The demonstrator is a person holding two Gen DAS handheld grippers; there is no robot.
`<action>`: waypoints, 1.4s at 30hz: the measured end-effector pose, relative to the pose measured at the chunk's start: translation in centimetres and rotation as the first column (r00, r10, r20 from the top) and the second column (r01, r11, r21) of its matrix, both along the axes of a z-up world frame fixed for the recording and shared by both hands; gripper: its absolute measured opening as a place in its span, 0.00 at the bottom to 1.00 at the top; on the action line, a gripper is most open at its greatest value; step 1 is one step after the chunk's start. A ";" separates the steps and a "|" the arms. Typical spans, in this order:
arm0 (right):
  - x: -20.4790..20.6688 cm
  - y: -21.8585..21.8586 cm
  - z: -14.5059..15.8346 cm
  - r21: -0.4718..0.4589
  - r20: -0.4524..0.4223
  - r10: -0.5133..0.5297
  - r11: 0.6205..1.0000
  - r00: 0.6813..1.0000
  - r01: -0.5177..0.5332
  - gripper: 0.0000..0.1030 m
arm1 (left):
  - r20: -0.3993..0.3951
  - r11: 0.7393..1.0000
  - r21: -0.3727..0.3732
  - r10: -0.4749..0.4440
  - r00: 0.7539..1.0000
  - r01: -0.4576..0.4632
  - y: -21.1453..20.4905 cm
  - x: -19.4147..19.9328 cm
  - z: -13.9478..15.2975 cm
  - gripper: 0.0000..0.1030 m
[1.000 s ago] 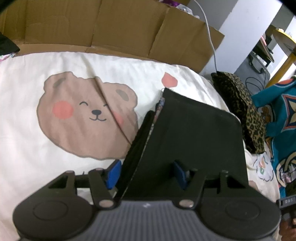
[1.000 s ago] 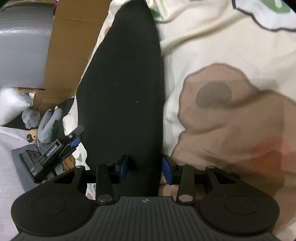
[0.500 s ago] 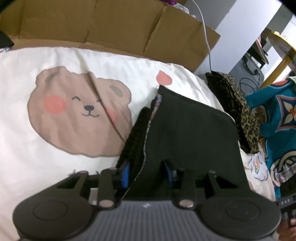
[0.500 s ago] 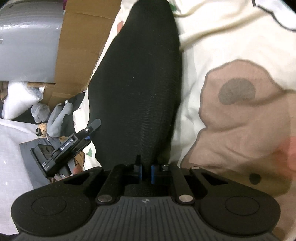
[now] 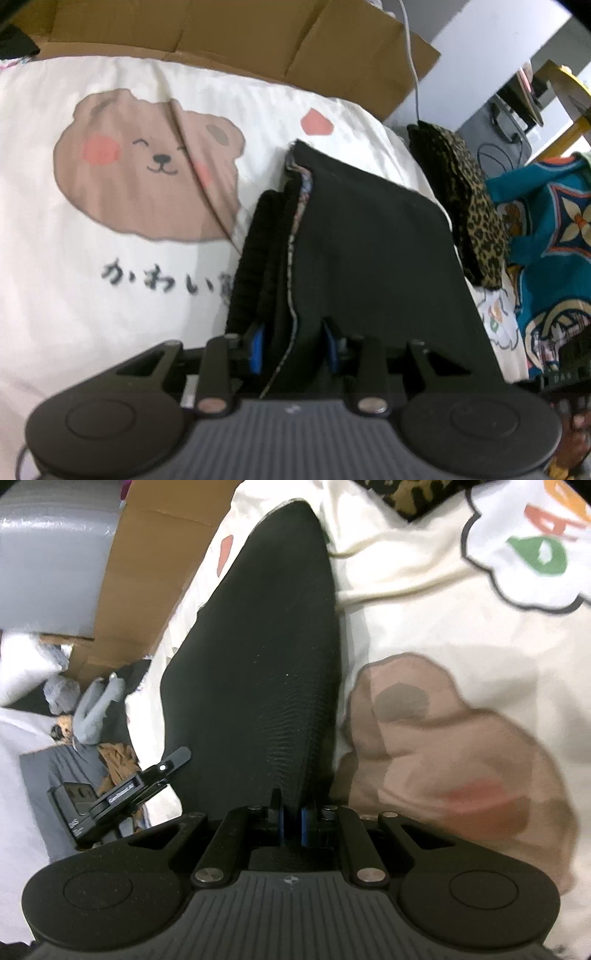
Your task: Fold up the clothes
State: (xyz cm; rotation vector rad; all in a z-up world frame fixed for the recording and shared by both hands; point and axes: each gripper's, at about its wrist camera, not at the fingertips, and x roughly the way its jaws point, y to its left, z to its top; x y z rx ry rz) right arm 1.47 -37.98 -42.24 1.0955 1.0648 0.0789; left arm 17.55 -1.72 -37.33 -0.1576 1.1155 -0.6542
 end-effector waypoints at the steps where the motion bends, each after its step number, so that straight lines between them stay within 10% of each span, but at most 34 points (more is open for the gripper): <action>1: -0.1 -0.2 0.2 -0.010 -0.003 0.009 1.000 1.000 -0.009 0.06 | 0.000 1.000 0.005 -0.008 1.000 0.008 -0.1 -0.4 0.1 0.33; 14: -1.0 -2.6 1.0 -0.107 -0.086 0.042 0.993 0.995 -0.051 0.08 | -0.080 1.000 0.010 -0.013 0.997 0.013 -0.9 -4.0 0.9 0.33; 21: -0.6 -3.6 1.4 -0.217 -0.084 -0.023 0.976 0.996 0.005 0.38 | -0.092 1.000 0.020 0.012 0.996 -0.010 -0.1 -2.2 1.5 0.39; 42: 3.5 -4.8 1.8 -0.296 0.023 -0.084 0.951 0.996 0.087 0.38 | -0.160 0.991 -0.047 0.115 0.980 -0.124 -2.3 5.1 0.0 0.72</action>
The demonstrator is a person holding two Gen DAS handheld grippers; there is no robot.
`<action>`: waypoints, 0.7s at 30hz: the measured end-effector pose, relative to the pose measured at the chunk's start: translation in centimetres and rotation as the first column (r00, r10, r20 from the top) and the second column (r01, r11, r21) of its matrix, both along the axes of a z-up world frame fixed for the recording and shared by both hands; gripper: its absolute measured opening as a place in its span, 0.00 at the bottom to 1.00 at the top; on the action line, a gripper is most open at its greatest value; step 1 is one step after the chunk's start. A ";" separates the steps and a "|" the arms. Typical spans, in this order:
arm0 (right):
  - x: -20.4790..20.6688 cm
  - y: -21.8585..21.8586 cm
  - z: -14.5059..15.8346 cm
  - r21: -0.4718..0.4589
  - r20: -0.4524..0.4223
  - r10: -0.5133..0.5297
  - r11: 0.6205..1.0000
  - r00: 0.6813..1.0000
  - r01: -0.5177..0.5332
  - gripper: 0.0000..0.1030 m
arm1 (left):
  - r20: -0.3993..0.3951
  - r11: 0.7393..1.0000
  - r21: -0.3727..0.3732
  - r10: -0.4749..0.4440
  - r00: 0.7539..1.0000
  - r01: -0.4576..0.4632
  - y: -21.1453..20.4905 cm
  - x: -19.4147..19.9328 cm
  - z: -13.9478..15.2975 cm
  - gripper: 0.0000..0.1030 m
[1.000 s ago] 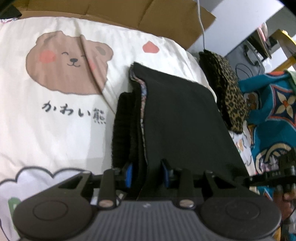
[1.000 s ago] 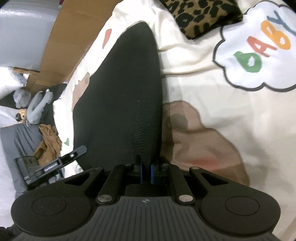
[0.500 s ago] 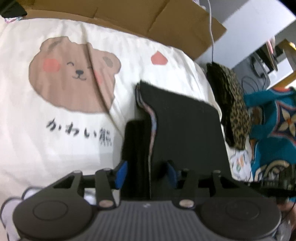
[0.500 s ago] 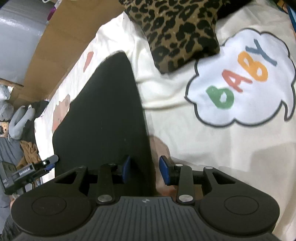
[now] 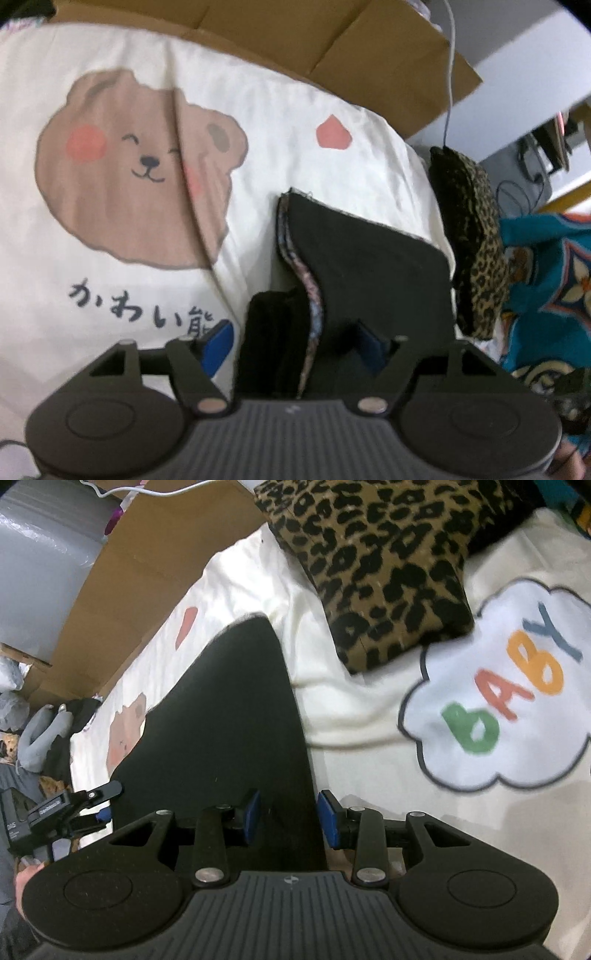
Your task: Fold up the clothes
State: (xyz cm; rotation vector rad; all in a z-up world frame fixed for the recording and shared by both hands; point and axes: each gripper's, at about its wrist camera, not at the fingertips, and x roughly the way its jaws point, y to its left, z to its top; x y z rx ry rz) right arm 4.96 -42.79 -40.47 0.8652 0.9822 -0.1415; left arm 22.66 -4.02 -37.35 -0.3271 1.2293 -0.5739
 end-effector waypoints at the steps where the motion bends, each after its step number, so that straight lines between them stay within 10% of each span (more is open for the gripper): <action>1: 0.4 0.0 0.0 -0.007 0.006 0.000 1.000 1.000 0.000 0.38 | -0.005 1.000 -0.011 0.001 1.000 -0.001 -0.1 0.2 -0.2 0.72; 12: 3.3 -0.2 -1.3 -0.020 0.012 0.008 1.000 1.000 -0.007 0.38 | -0.032 0.998 -0.032 -0.048 0.998 0.047 -0.6 0.3 -2.5 0.78; 21: 3.2 -0.3 -1.5 -0.007 0.031 0.018 1.000 0.999 -0.018 0.38 | 0.056 0.996 -0.034 -0.077 0.995 0.079 -0.3 -1.0 -0.9 0.42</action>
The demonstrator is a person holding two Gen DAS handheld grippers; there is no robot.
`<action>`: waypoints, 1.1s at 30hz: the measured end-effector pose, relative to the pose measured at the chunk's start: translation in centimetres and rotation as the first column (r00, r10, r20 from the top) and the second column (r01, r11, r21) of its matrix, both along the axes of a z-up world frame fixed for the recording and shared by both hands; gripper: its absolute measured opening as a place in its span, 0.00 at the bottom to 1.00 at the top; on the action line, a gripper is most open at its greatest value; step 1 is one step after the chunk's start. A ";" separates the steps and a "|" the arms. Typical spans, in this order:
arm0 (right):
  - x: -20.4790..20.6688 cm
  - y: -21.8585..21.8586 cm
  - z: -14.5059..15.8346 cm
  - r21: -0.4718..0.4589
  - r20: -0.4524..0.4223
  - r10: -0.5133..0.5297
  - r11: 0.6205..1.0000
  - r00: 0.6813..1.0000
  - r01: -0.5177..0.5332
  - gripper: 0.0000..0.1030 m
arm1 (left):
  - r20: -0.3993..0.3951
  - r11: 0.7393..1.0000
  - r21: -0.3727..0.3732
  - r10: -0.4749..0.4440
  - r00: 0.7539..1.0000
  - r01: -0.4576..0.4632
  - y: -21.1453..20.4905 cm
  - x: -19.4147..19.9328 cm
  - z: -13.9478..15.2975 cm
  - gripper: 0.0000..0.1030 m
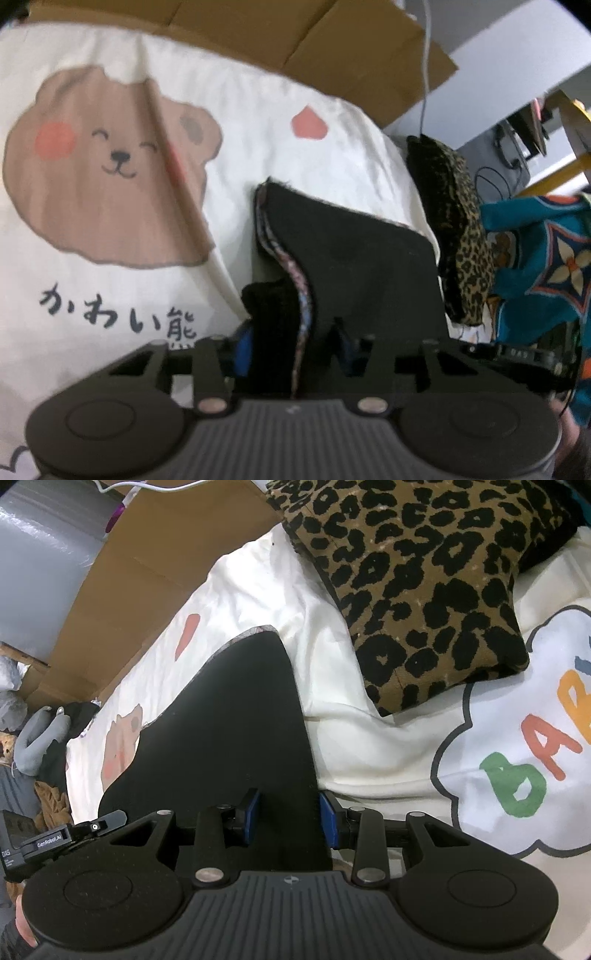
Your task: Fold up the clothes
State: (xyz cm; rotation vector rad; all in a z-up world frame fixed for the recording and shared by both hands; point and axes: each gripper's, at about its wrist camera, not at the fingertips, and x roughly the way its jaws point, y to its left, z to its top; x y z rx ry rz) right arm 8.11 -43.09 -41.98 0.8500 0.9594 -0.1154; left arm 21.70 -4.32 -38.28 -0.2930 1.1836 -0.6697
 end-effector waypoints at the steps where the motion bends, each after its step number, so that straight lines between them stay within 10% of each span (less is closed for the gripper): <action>1: 0.0 0.0 0.0 0.003 0.003 0.001 1.000 1.000 -0.001 0.38 | 0.009 1.000 0.004 0.000 1.000 0.000 0.0 -0.1 0.1 0.42; 16: 0.2 0.2 -0.2 -0.004 0.014 0.021 1.000 1.000 -0.020 0.37 | 0.089 0.991 0.130 -0.054 0.995 0.043 -2.2 -1.2 2.3 0.43; 30: 1.1 -1.1 -1.9 0.091 0.073 0.029 0.995 0.997 -0.036 0.37 | -0.028 0.998 -0.057 -0.007 1.000 0.005 0.0 0.8 -1.3 0.49; 33: 1.5 -1.0 -1.7 0.110 0.082 0.043 0.993 0.996 -0.052 0.13 | -0.015 0.998 -0.067 -0.012 1.000 0.011 0.3 0.7 -0.9 0.39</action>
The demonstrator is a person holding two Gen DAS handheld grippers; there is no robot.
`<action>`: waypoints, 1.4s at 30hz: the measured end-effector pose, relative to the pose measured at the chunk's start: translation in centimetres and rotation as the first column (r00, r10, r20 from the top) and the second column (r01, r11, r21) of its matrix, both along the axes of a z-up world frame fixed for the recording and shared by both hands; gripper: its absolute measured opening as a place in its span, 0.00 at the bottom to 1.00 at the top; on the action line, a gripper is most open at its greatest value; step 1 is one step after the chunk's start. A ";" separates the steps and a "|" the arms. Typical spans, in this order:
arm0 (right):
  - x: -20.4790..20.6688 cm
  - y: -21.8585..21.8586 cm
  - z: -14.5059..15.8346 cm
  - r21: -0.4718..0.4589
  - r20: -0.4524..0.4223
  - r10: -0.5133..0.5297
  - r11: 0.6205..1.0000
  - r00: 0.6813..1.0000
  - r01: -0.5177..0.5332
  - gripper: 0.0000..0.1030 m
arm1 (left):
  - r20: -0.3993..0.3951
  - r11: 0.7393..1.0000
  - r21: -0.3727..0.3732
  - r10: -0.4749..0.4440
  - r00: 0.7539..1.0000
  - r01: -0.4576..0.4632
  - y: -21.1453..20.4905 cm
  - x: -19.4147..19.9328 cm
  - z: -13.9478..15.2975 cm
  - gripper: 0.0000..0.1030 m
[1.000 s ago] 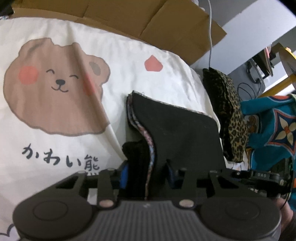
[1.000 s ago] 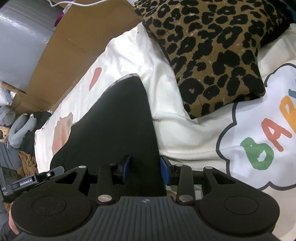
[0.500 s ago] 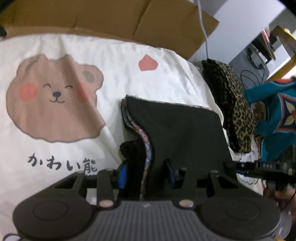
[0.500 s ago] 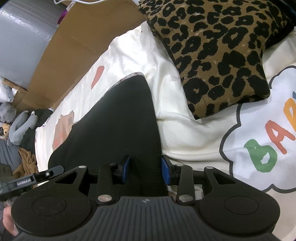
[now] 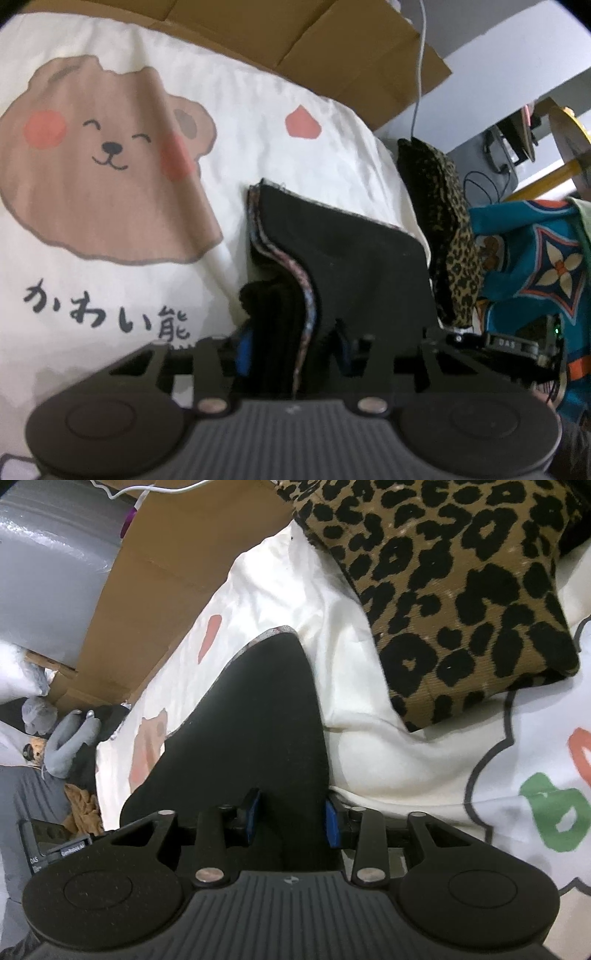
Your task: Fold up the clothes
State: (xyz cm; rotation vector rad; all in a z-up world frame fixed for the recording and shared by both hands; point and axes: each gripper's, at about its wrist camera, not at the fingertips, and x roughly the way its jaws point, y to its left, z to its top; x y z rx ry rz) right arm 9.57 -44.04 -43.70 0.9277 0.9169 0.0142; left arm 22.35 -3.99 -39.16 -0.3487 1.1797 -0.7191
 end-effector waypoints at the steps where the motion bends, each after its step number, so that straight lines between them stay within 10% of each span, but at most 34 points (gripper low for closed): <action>1: 0.1 0.2 0.3 -0.003 0.012 0.016 1.000 1.000 -0.016 0.12 | -0.003 1.000 -0.007 0.004 1.000 -0.004 0.2 0.0 0.0 0.36; 11: 1.9 -0.8 -1.2 0.044 -0.017 0.031 0.999 0.999 -0.030 0.29 | -0.068 0.996 -0.073 0.040 0.997 -0.045 1.4 0.6 -1.3 0.43; 20: 2.6 -2.1 -3.4 0.221 0.003 0.065 0.973 0.998 -0.064 0.17 | -0.157 0.993 -0.115 0.010 0.988 -0.028 0.7 2.2 -2.9 0.47; 42: 2.6 1.0 1.3 0.025 -0.034 0.077 0.997 0.996 -0.076 0.08 | -0.049 0.998 0.054 -0.036 0.998 0.039 -1.1 0.8 1.0 0.35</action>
